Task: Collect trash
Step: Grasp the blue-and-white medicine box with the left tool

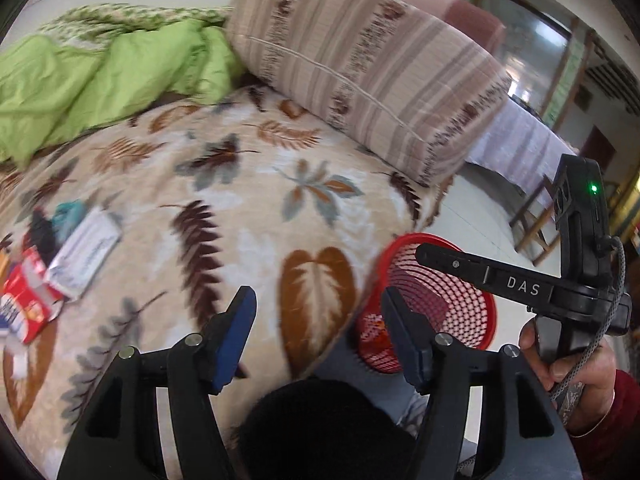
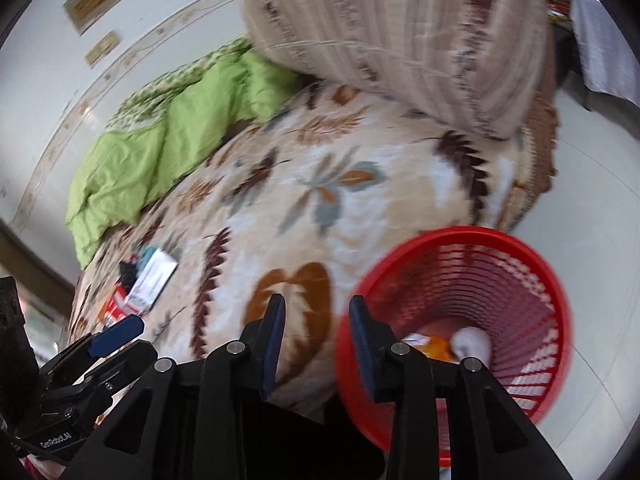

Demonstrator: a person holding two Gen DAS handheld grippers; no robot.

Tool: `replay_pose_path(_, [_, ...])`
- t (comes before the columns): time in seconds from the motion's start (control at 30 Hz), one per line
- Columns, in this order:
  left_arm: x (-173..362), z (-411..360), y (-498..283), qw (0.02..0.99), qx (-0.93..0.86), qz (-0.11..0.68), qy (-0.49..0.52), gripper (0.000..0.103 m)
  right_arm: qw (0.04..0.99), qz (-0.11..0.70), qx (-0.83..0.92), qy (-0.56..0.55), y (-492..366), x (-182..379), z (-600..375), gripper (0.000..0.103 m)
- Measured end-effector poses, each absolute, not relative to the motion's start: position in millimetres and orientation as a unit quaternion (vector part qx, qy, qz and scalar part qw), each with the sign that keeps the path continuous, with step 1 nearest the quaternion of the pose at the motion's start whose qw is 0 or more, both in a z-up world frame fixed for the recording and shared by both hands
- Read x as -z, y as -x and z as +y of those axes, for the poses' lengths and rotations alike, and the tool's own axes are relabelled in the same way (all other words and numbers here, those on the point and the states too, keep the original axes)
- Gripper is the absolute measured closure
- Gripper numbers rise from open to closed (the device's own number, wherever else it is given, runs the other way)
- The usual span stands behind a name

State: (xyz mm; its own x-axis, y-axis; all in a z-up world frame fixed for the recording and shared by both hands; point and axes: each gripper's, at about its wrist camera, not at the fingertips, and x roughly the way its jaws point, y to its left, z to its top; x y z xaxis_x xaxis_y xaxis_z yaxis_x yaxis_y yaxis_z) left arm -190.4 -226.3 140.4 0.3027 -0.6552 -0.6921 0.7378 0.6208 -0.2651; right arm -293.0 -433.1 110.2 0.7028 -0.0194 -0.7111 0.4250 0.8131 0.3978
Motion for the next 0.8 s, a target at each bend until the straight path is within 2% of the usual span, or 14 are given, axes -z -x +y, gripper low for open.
replay_pose_path(0.17, [-144, -167, 169, 0.834, 0.381, 0.398, -0.019, 0.039, 0.893, 0.37, 0.067, -0.248, 247, -111, -382, 0.062])
replay_pose_path(0.43, [-139, -67, 141, 0.87, 0.292, 0.395, 0.031, 0.035, 0.889, 0.406, -0.012, -0.214, 185, -97, -304, 0.062])
replay_pose_path(0.63, [-117, 2, 108, 0.892, 0.188, 0.407, 0.054, 0.035, 0.889, 0.417, -0.042, -0.186, 171, -94, -269, 0.062])
replay_pose_path(0.8, [-84, 21, 78, 0.886, 0.147, 0.436, 0.052, 0.035, 0.882, 0.431, -0.045, -0.184, 170, -84, -260, 0.062])
